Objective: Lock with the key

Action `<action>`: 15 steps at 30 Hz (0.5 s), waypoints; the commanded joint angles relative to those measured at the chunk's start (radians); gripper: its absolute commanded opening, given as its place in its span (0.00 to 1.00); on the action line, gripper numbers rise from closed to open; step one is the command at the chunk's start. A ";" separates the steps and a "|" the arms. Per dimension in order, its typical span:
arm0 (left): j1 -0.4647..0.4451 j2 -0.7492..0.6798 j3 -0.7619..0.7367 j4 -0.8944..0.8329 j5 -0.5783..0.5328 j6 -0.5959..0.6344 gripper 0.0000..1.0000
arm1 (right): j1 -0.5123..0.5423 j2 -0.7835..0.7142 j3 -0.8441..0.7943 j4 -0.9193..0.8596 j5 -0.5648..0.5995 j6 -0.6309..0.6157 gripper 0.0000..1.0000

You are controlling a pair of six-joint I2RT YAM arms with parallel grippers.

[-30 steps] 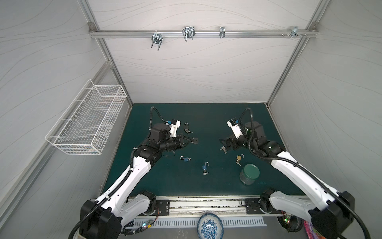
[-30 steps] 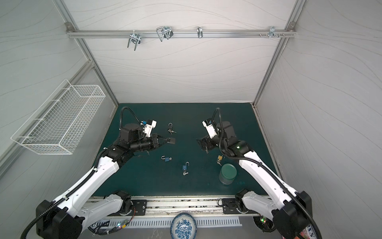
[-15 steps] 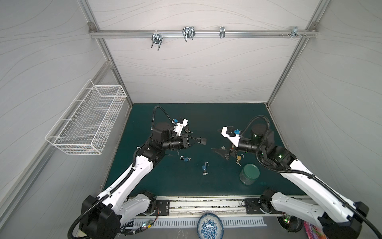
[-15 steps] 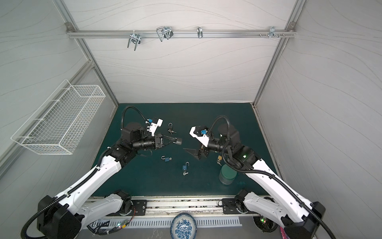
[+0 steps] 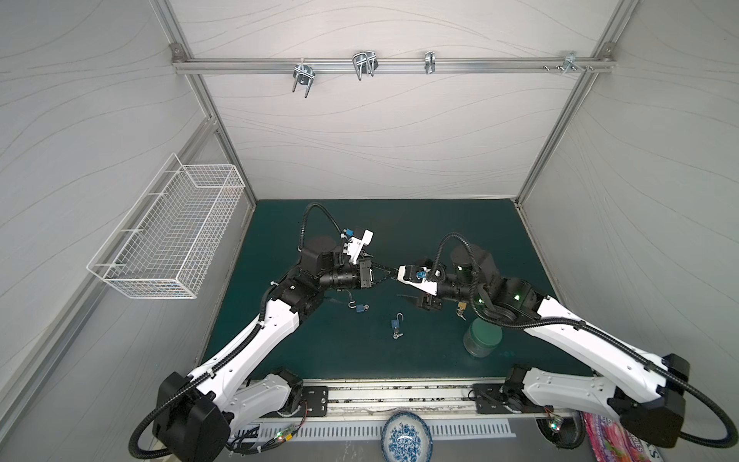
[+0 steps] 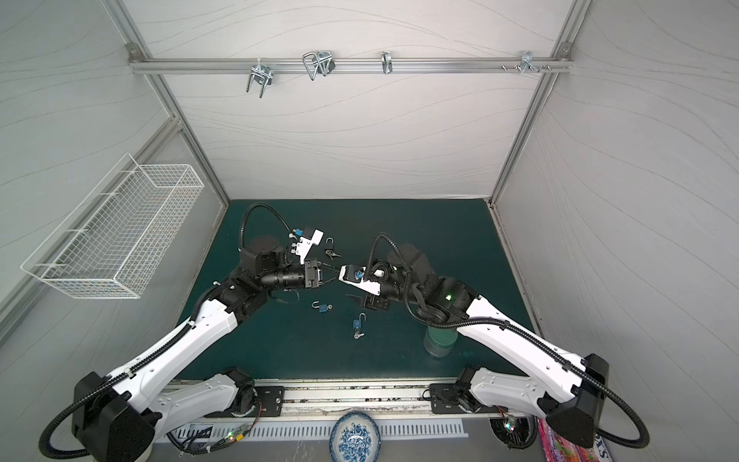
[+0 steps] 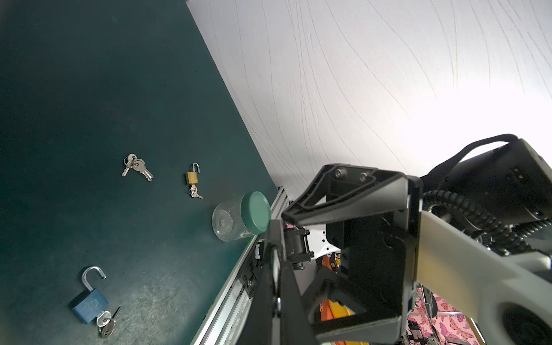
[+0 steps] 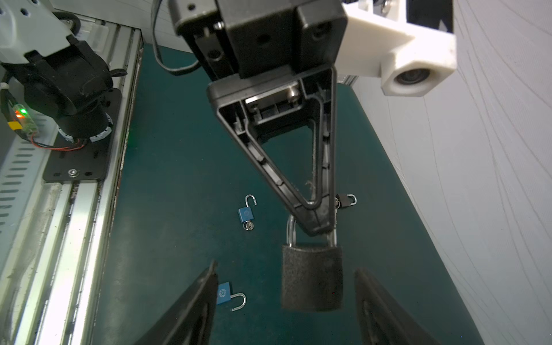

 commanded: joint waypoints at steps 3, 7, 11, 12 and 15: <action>-0.007 0.003 0.046 0.077 0.015 -0.007 0.00 | 0.023 0.022 0.027 0.015 0.078 -0.040 0.60; -0.008 0.001 0.041 0.082 0.014 -0.010 0.00 | 0.030 0.041 0.040 0.003 0.094 -0.043 0.57; -0.010 0.002 0.037 0.088 0.013 -0.011 0.00 | 0.031 0.048 0.033 0.017 0.100 -0.044 0.52; -0.010 0.002 0.036 0.090 0.012 -0.015 0.00 | 0.031 0.053 0.037 0.015 0.099 -0.043 0.51; -0.012 0.004 0.036 0.090 0.012 -0.017 0.00 | 0.034 0.053 0.039 0.021 0.102 -0.035 0.49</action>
